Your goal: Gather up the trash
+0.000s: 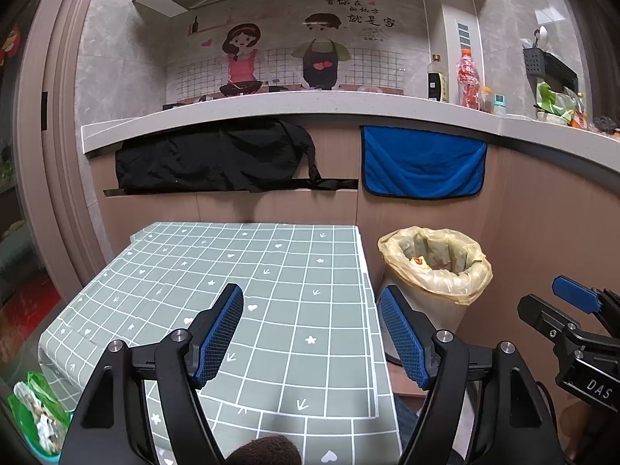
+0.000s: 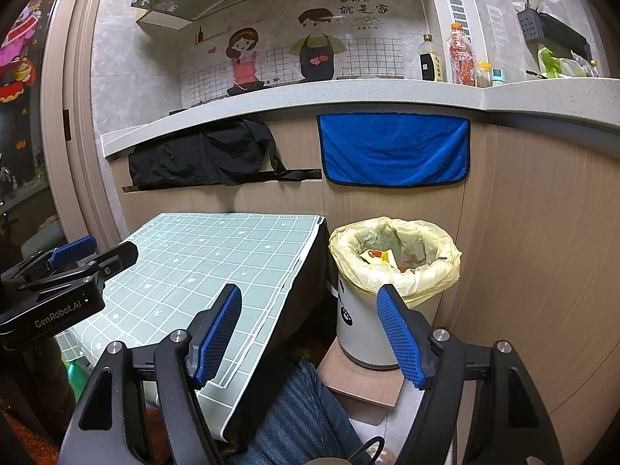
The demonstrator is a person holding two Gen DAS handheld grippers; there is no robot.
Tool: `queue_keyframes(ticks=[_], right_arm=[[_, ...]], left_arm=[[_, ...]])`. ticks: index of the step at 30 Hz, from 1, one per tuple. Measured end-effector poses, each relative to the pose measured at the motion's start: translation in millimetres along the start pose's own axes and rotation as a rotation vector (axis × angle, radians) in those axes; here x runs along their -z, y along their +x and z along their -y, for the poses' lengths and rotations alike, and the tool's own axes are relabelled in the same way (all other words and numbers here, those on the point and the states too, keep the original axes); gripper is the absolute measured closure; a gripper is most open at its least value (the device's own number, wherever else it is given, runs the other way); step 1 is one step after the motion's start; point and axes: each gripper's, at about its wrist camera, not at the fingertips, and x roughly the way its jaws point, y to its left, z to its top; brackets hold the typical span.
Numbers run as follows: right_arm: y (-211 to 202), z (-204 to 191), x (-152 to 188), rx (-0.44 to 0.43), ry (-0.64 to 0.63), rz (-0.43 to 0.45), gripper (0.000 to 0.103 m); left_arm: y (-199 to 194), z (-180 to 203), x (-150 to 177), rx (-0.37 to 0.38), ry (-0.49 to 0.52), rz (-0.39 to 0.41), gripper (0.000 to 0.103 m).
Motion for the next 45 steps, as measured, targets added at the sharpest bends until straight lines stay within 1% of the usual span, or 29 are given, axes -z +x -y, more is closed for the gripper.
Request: queue_keyframes(ticks=[11,19,45], right_arm=[[-2.9,3.9,-1.3,0.004,0.009,0.007,0.033],[-10.2,5.3,0.3,0.022,0.019,0.019,0.033],[-9.1,8.5,-0.5,0.02,0.022,0.017,0.033]], left_arm=[[-0.2,2.7,1.3,0.017,0.018,-0.001,0.029],[-0.5,3.4,0.9,0.024,0.025,0.0,0.029],[0.4,7.5,-1.2,0.046,0.04,-0.004,0.029]])
